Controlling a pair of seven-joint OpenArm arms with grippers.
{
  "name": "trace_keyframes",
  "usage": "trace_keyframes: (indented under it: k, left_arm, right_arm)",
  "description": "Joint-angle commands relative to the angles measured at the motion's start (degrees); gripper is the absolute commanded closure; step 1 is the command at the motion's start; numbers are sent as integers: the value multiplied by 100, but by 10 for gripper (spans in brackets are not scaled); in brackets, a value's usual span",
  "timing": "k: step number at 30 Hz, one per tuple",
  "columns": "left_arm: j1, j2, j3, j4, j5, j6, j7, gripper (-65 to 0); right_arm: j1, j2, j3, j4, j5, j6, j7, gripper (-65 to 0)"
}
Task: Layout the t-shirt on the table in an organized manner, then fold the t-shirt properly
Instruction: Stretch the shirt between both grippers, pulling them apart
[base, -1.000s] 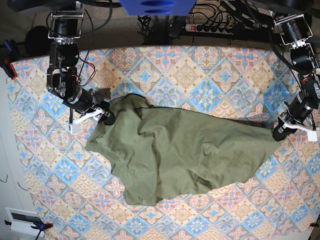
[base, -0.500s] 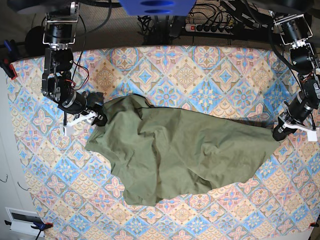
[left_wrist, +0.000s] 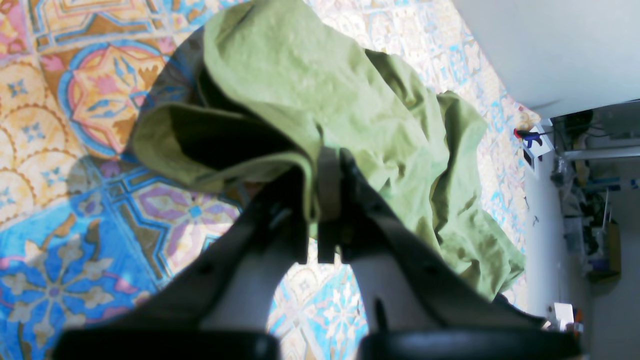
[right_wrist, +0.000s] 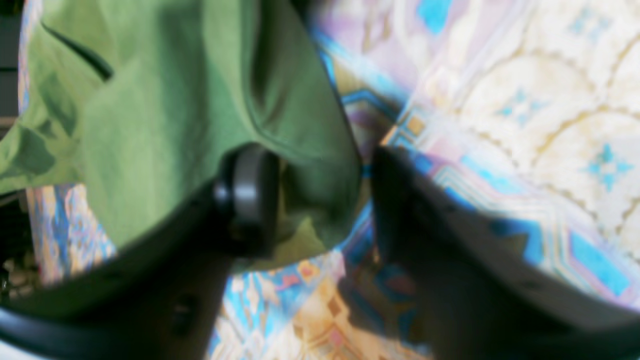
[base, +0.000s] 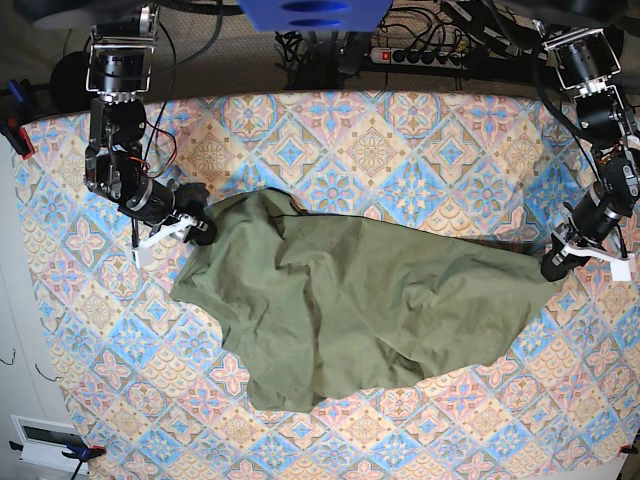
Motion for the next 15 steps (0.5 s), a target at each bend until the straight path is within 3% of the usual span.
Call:
trace_keyframes:
  k: [1, 3, 5, 8, 12, 15]
  left_arm:
    - [-65, -83, -34, 96, -90, -48, -89, 0]
    - [-65, -83, -34, 96, -90, -48, -89, 0]
    - [-65, -83, -34, 87, -90, -48, -89, 0]
    - [-65, -83, -34, 87, -90, -48, -89, 0]
    - [-65, -83, -69, 87, -90, -48, -89, 0]
    - [-56, -83, -52, 96, -90, -48, -89, 0]
  right_arm:
    - [78, 49, 29, 69, 72, 72, 44, -162]
    - [78, 49, 37, 69, 72, 142, 44, -69]
    - [78, 58, 46, 130, 72, 423, 44, 0]
    - [60, 67, 530, 376, 98, 784, -18, -11]
    - [60, 67, 1462, 1053, 142, 881, -273, -11]
    - [69, 67, 2218, 1159, 775, 881, -704, -11]
